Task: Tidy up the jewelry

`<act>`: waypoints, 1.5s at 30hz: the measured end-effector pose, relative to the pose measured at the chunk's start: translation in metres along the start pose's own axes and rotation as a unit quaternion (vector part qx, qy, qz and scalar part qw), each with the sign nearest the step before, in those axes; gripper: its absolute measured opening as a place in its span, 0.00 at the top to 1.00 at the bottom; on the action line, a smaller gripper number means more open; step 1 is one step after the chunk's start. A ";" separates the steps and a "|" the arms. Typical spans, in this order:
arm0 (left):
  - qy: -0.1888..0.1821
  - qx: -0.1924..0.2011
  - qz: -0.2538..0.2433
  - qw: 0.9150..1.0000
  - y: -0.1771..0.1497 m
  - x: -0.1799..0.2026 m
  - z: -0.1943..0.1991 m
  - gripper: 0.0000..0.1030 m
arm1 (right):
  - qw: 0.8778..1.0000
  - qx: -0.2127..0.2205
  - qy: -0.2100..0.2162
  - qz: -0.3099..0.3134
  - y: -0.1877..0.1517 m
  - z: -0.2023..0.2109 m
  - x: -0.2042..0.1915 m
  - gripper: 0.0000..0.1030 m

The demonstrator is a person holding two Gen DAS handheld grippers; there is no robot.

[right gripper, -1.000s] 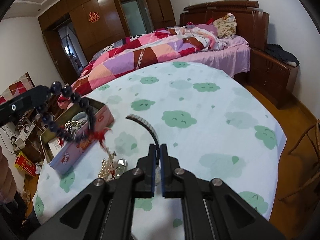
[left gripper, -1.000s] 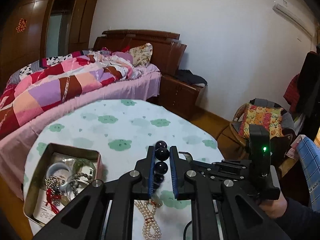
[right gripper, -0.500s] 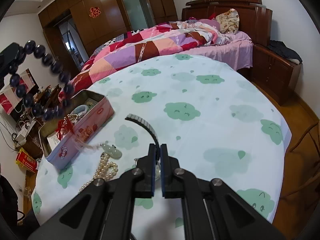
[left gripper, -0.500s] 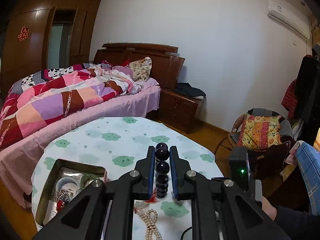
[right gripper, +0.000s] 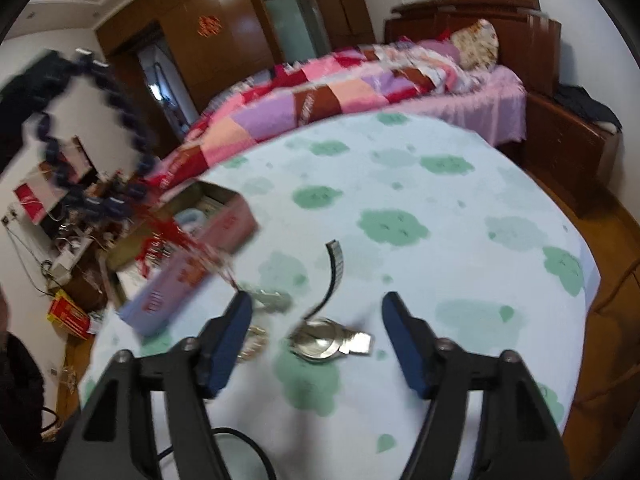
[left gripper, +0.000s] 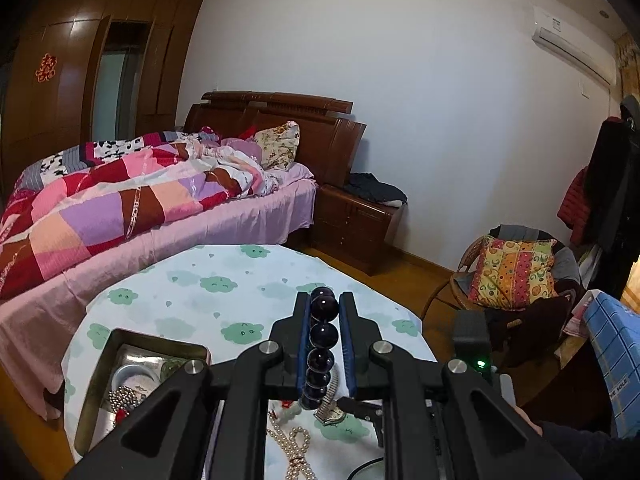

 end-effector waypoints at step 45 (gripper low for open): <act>-0.035 0.062 0.008 0.997 0.031 0.012 0.053 0.87 | 0.998 0.024 -0.045 0.031 0.021 -0.012 -0.013 0.92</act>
Point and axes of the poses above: each gripper's, at about its wrist camera, not at the fingertips, and z roughly against the way its jaws point, x to its right, y to its top, the point moved 8 cm from there along -z, roughly the way its jaws point, and after that the axes turned 2 degrees about y, right-handed, at the moved point
